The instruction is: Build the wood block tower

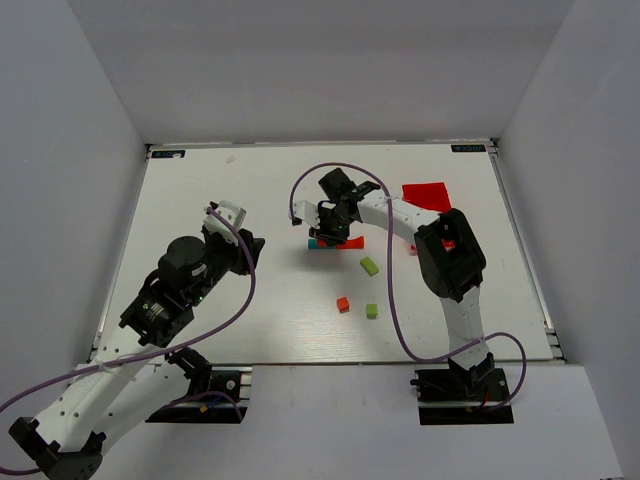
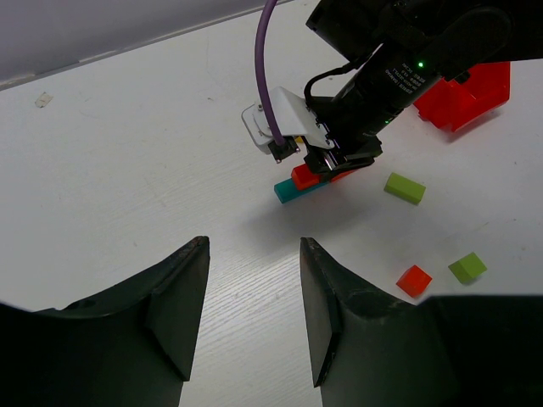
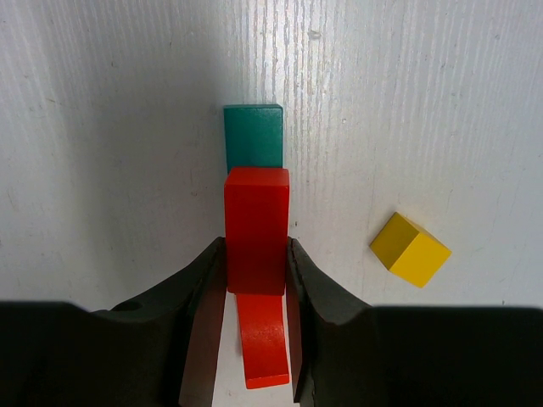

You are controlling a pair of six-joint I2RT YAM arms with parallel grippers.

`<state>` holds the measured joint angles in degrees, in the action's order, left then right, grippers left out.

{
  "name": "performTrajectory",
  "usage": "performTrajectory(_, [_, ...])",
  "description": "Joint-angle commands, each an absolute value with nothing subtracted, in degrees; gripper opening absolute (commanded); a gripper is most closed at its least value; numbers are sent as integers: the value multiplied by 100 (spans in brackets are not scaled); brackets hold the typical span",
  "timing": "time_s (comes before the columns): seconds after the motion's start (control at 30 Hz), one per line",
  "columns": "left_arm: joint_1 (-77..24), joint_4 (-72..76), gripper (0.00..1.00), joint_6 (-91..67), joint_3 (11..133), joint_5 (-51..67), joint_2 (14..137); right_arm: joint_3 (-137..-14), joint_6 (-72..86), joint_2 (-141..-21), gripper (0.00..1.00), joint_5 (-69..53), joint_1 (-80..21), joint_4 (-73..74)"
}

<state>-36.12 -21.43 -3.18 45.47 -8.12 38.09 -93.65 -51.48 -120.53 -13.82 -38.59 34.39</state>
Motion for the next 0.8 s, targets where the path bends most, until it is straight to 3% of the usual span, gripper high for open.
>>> performTrajectory(0.0, [-3586,-2145,57,-308,4553,-800,3797,-9492,-5229,-12067,28,-1450,-3832,3331])
performTrajectory(0.23, [-3586,-2145,57,-308,4553,-800,3797,-9466,-5212,-12067,44,-1441,-3823,3305])
performTrajectory(0.53, [-3586,-2145,57,-308,4553,-800,3797,-9422,-5212,-12032,51,-1441,-3841,3278])
performTrajectory(0.77, [-3586,-2145,57,-308,4553,-800,3797,-9352,-5115,-11586,64,-1784,-3876,3278])
